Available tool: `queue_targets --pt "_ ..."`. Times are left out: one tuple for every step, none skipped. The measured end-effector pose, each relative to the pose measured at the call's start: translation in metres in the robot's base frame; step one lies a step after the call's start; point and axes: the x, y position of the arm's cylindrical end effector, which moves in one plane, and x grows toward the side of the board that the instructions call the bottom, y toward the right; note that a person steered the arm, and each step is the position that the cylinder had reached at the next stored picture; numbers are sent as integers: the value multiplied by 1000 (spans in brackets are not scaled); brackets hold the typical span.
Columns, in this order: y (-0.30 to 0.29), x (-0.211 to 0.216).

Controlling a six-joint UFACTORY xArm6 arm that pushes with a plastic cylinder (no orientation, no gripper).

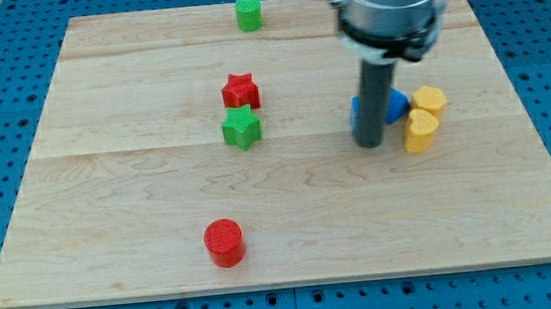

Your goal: Push the red circle towards bottom left side

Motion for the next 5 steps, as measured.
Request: queue_targets --pt "-32 27" --pt "-109 80" --pt "-148 101" --pt "-165 108" --pt "-145 97"
